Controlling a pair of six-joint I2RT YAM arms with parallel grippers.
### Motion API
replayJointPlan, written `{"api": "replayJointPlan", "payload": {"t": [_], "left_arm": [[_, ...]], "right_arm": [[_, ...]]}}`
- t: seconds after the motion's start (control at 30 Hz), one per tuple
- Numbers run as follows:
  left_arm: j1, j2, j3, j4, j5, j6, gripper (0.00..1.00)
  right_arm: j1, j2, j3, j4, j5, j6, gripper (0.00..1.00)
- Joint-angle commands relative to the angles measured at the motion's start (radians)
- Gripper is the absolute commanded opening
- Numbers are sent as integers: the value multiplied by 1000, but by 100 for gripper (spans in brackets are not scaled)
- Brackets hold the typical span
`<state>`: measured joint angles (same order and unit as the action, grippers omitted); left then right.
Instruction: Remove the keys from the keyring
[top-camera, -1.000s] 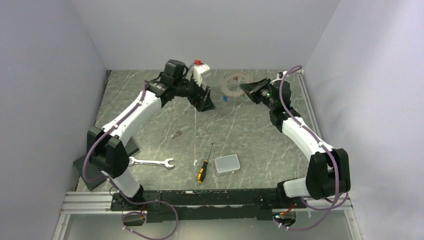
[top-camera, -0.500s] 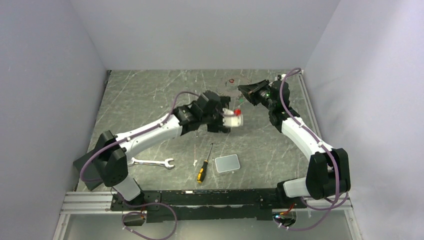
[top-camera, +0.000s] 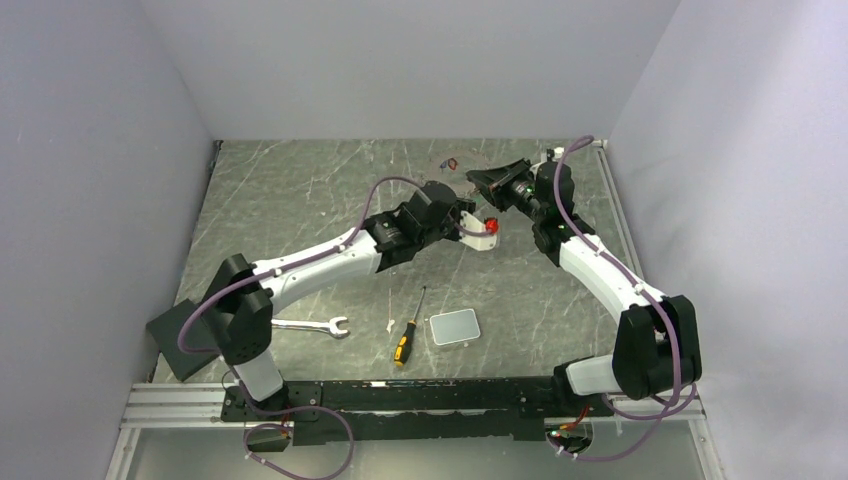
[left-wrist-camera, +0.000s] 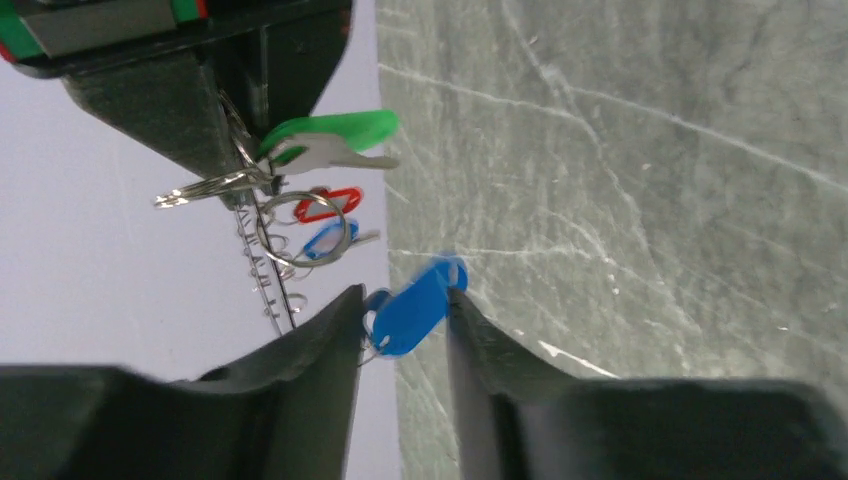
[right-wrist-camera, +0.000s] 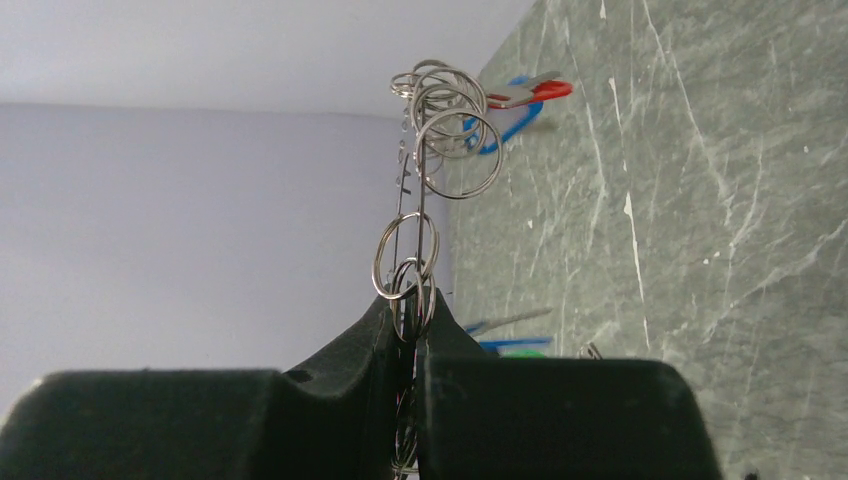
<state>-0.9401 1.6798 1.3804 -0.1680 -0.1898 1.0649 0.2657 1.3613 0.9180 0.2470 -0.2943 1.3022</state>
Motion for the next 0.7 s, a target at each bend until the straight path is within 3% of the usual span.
{"api": "replayJointPlan", "payload": {"t": [0.0, 0.1, 0.17, 0.23, 0.33, 0.47, 0.57, 0.67], "left_arm": [[26, 9, 76, 73, -56, -9, 27], [26, -14, 70, 56, -37, -33, 0], [32, -28, 80, 6, -16, -72, 0], [51, -50, 88, -53, 29, -128, 0], [100, -89, 129, -215, 140, -250, 0], [177, -132, 172, -376, 348, -365, 0], [228, -155, 197, -476, 486, -433, 0], [279, -181, 202, -523, 597, -499, 0]], "right_arm": [[15, -30, 6, 35, -43, -4, 0], [13, -29, 5, 28, -47, -15, 0], [9, -30, 7, 28, -54, -34, 0], [-2, -33, 6, 26, -81, -64, 14], [-37, -46, -7, 21, -122, -134, 49], [-109, -51, -39, 48, -281, -255, 80], [-201, -34, -104, 188, -487, -270, 92], [-304, -5, -184, 474, -674, -209, 92]]}}
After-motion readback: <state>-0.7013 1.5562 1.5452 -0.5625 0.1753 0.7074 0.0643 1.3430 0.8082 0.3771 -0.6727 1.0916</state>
